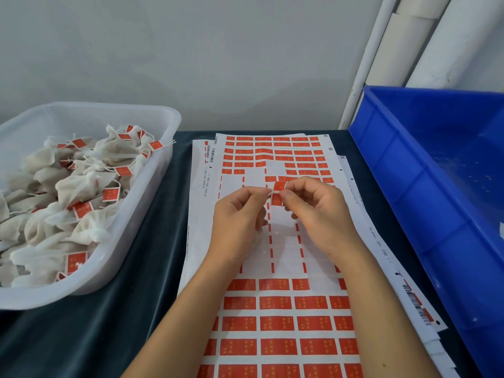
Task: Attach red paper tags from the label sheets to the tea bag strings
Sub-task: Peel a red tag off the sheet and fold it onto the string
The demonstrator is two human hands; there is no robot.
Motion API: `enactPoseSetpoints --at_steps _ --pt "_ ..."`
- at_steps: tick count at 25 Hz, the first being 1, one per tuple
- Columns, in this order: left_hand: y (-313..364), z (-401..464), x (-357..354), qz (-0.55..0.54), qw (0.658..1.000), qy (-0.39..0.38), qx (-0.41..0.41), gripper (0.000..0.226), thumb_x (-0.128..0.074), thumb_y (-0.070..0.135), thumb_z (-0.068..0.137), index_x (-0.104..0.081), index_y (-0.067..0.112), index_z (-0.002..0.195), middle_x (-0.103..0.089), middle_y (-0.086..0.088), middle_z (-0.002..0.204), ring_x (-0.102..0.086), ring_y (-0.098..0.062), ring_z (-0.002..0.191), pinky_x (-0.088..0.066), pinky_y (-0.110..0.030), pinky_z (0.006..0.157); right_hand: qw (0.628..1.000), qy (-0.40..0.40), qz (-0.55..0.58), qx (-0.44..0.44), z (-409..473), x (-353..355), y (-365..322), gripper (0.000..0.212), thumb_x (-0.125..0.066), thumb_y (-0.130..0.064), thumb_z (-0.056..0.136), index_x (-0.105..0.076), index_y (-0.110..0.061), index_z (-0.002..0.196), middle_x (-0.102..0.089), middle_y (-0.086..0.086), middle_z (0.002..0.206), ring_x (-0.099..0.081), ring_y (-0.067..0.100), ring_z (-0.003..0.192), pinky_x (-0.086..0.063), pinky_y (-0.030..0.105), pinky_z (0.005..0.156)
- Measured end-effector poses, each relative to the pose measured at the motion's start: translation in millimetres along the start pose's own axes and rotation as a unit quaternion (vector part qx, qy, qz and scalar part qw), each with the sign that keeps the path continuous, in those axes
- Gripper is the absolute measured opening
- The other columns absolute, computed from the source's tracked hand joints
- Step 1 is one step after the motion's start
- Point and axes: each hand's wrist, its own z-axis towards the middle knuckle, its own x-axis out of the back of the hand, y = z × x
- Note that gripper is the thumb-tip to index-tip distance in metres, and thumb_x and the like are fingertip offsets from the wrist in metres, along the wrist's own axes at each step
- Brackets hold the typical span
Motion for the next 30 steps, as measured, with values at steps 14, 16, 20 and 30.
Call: enactPoseSetpoints --at_steps 14,16,20,30 --pt "-0.1 -3.9 6.2 0.19 0.96 -0.009 -0.207 0.012 -0.073 0.03 0.094 -0.066 0.04 0.096 -0.066 0.015 0.092 -0.064 -0.015 0.089 -0.056 -0.02 0.071 0.998 -0.046 -0.045 0.008 1.0 7.4 2.5 0.012 -0.068 -0.028 0.099 -0.074 -0.037 0.094 -0.073 -0.024 0.087 -0.069 -0.002 0.091 -0.052 0.016 0.077" --pt "-1.6 -2.1 5.3 0.25 0.942 -0.002 -0.226 0.012 -0.073 0.032 0.095 -0.068 0.042 0.099 -0.063 0.018 0.095 -0.059 -0.013 0.09 -0.05 -0.017 0.069 0.997 -0.046 -0.057 0.014 1.2 8.0 2.1 0.013 -0.066 -0.029 0.1 -0.073 -0.04 0.095 -0.072 -0.025 0.086 -0.068 -0.003 0.091 -0.051 0.016 0.078" --pt "-4.0 0.9 5.2 0.3 0.93 0.023 -0.209 0.015 -0.071 0.035 0.096 -0.068 0.043 0.108 -0.058 0.025 0.097 -0.055 -0.004 0.092 -0.043 -0.008 0.067 0.994 -0.025 -0.101 0.031 0.5 7.2 1.4 0.011 -0.066 -0.037 0.098 -0.07 -0.045 0.093 -0.07 -0.031 0.087 -0.065 -0.008 0.092 -0.047 0.014 0.076" --pt "-6.6 2.1 6.1 0.295 0.938 0.021 -0.181 0.016 -0.073 0.042 0.094 -0.063 0.048 0.105 -0.059 0.034 0.094 -0.055 0.008 0.092 -0.042 -0.007 0.067 0.991 0.036 -0.118 0.051 -1.0 4.2 0.4 0.009 -0.066 -0.044 0.096 -0.071 -0.037 0.097 -0.067 -0.029 0.088 -0.061 -0.012 0.094 -0.043 0.008 0.073"
